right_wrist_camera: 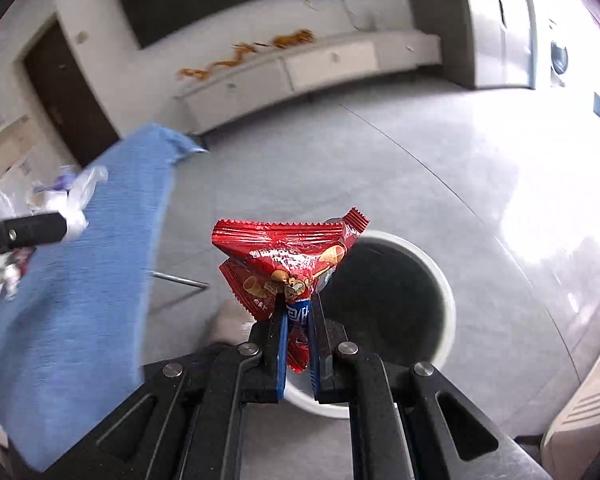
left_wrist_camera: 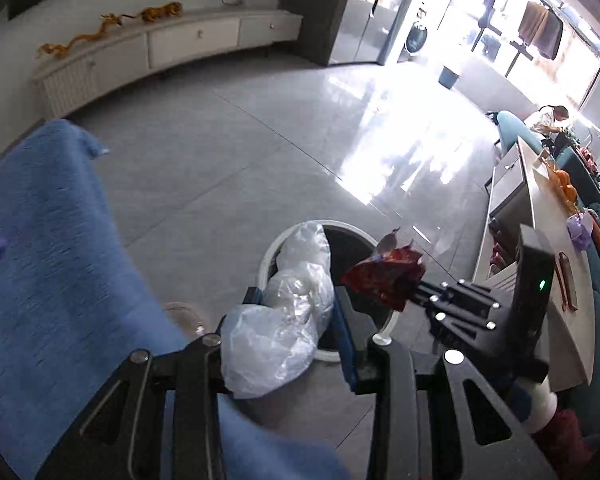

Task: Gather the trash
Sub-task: 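Carry both items over the white bin and open both tools to drop them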

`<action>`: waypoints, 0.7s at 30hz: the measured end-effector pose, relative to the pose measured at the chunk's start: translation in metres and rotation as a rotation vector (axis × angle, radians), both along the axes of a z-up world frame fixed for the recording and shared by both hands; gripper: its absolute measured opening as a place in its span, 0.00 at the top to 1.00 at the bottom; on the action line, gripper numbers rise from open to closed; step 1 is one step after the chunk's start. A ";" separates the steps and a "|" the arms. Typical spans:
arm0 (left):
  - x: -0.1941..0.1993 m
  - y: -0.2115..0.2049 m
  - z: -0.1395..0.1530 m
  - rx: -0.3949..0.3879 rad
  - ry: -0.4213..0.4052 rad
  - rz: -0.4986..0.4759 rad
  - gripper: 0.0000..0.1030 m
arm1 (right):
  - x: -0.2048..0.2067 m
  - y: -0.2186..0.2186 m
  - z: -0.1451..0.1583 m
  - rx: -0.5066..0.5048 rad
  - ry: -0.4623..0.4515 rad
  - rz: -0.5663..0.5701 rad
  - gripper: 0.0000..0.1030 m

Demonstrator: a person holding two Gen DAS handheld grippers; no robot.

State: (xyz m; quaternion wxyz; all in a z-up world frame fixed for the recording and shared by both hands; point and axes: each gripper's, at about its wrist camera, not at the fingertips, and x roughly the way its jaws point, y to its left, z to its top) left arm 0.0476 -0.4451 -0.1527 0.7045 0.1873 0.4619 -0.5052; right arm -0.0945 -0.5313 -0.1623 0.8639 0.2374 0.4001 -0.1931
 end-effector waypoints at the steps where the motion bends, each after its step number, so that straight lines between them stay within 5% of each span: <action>1: 0.002 -0.014 -0.006 0.008 0.016 -0.002 0.67 | 0.002 -0.005 -0.006 0.006 0.010 -0.006 0.91; 5: 0.008 -0.059 -0.031 0.030 0.123 -0.004 0.66 | 0.006 -0.019 -0.033 0.032 0.058 -0.036 0.89; 7: 0.010 -0.072 -0.043 0.042 0.154 0.002 0.52 | 0.007 -0.024 -0.045 0.040 0.079 -0.048 0.87; 11: 0.008 -0.083 -0.050 0.044 0.196 0.003 0.46 | 0.002 -0.026 -0.054 0.046 0.106 -0.066 0.66; 13: 0.004 -0.084 -0.049 0.042 0.208 0.000 0.46 | -0.004 -0.030 -0.056 0.051 0.107 -0.076 0.65; 21: -0.010 -0.040 -0.006 -0.017 0.046 0.002 0.46 | -0.015 -0.023 -0.025 0.018 0.047 -0.105 0.65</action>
